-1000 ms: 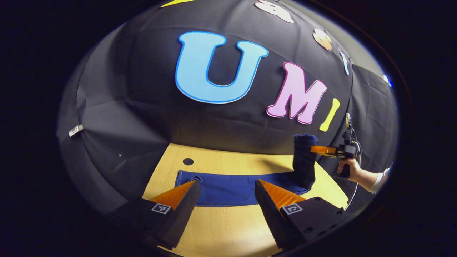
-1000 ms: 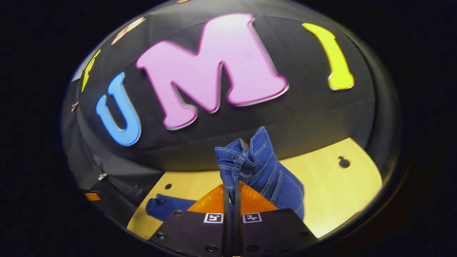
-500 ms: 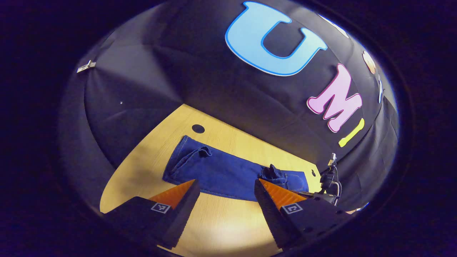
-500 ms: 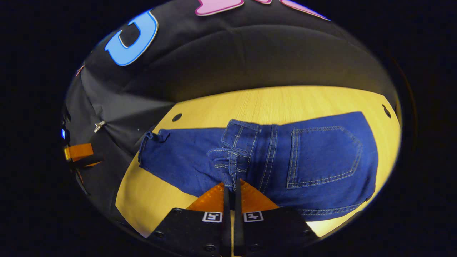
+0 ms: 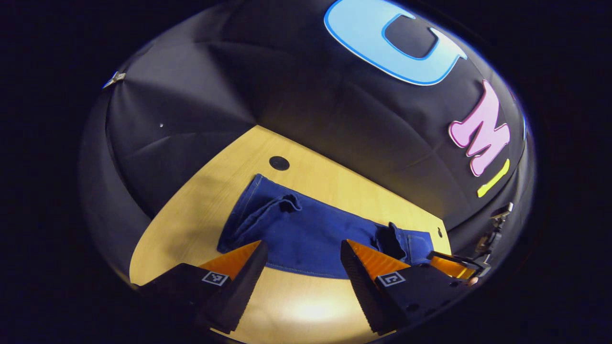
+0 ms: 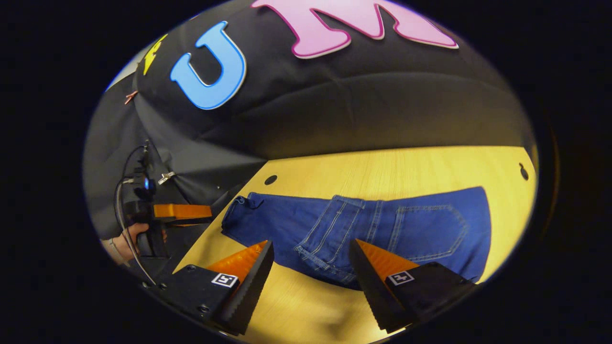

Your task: Grasp the waist and the cuffs of the jeans and fold them to make the two legs overlap; first hold the waist and fold one-third of the jeans toward the cuffs, then hold the cuffs and fold the remaining one-third in the same direction to finish folding.

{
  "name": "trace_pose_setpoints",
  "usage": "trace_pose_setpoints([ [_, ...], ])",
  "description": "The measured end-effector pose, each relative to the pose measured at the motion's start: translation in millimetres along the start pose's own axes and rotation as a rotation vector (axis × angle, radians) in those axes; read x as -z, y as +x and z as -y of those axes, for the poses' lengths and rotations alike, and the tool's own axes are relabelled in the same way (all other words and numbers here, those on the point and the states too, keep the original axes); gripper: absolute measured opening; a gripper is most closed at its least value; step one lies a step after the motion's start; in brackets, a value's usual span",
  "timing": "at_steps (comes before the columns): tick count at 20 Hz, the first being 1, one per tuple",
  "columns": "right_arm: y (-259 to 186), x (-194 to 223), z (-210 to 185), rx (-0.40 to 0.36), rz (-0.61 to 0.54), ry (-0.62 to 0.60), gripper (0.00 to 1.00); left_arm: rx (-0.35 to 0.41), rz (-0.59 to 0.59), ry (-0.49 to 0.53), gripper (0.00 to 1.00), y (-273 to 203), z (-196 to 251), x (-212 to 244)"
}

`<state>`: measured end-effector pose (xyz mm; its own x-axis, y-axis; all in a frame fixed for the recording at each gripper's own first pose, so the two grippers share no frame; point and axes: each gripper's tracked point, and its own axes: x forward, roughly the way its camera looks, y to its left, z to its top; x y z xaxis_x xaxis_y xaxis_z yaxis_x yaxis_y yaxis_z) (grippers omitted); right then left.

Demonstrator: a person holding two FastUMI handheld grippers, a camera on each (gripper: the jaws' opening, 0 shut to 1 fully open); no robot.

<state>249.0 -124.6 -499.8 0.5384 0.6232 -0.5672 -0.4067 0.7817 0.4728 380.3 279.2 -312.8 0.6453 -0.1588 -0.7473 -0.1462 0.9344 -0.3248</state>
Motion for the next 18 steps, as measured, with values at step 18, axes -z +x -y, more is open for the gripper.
trace_pose_setpoints([
  [18,-47,-11,48,0.067,-0.016,-0.060,0.97,-0.257,-0.317,0.287,0.95,66,-77,11],
])
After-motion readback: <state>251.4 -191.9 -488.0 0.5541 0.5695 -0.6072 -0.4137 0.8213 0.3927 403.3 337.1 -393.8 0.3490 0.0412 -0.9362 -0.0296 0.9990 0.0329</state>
